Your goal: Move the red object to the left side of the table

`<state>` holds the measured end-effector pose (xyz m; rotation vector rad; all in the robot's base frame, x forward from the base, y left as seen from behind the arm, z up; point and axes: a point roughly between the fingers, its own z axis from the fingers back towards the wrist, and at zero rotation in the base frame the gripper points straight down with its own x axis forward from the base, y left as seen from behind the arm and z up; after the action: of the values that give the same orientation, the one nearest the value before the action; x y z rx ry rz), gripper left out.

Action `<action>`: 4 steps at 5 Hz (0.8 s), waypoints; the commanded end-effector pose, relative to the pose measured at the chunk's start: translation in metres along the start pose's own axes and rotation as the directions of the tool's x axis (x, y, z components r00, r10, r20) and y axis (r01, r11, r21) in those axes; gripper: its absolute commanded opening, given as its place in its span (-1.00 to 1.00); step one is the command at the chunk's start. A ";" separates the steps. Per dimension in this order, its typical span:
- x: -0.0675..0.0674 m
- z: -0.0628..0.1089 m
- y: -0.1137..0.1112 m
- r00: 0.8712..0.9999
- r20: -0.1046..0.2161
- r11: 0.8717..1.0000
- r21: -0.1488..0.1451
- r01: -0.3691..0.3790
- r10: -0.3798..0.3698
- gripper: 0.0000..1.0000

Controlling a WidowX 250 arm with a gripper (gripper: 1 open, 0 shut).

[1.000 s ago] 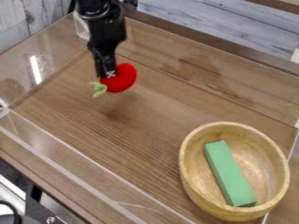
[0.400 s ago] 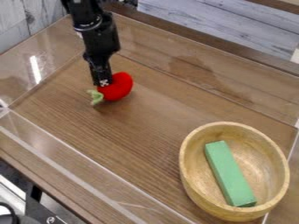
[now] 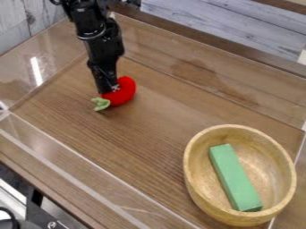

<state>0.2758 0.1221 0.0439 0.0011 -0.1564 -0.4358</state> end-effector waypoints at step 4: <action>-0.008 -0.002 0.020 0.979 0.022 0.979 -0.037 -0.202 0.203 -1.00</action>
<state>0.2773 0.1390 0.0332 -0.0766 -0.1525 -0.2369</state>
